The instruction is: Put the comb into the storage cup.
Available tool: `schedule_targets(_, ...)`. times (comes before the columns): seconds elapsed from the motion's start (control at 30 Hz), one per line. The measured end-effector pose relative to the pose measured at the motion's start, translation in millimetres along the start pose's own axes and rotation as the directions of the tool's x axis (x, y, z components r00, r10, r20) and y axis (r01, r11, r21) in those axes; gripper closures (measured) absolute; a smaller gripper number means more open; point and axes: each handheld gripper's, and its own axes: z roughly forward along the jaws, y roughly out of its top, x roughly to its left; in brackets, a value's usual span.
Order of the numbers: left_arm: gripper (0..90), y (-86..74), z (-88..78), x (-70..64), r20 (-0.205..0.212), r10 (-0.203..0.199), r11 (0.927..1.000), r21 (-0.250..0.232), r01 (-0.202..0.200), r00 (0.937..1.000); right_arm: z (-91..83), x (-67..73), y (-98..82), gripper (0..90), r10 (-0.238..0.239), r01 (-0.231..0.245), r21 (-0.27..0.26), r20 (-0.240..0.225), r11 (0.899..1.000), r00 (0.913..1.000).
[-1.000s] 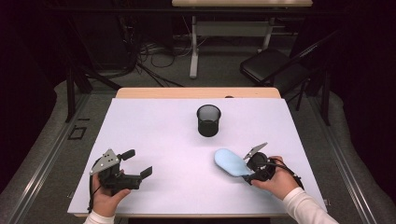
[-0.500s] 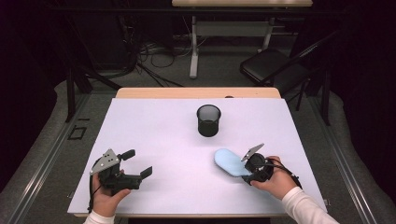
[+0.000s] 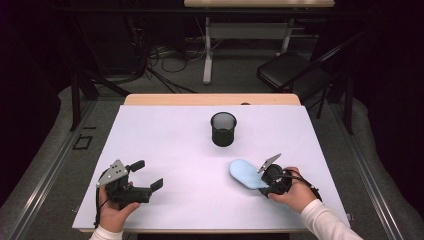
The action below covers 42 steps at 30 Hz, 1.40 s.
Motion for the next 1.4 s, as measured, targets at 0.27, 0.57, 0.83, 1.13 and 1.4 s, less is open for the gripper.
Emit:
schedule_targets(0.27, 1.1, 0.0, 0.1, 0.0, 0.0, -0.001, 1.0, 0.0, 0.001, 1.0, 3.0, 0.6, 2.8, 62.1, -0.005, 0.005, 0.01, -0.006, 1.0, 1.0)
schedule_targets(0.57, 1.1, -0.1, 0.0, 0.1, 0.0, 0.0, 1.0, 0.0, 0.0, 1.0, 3.2, 1.8, 3.8, 64.9, -0.017, 0.017, 0.011, -0.012, 1.0, 0.9998)
schedule_targets(0.83, 1.1, -0.1, 0.1, 0.2, 0.0, 0.0, 1.0, 0.0, 0.0, 1.0, 3.1, 1.6, 3.3, 66.3, -0.024, 0.024, 0.008, -0.019, 1.0, 0.9995)
schedule_targets(1.13, 1.1, -0.1, 0.0, 0.2, -0.001, 0.0, 1.0, 0.0, 0.0, 1.0, 2.8, 2.4, 2.8, 67.6, -0.029, 0.029, 0.01, -0.015, 1.0, 0.9995)
schedule_targets(1.4, 1.1, -0.3, 0.3, -0.1, -0.001, -0.002, 1.0, 0.0, 0.002, 1.0, 2.7, 2.1, 2.1, 68.1, -0.032, 0.033, 0.006, -0.016, 0.999, 0.9993)
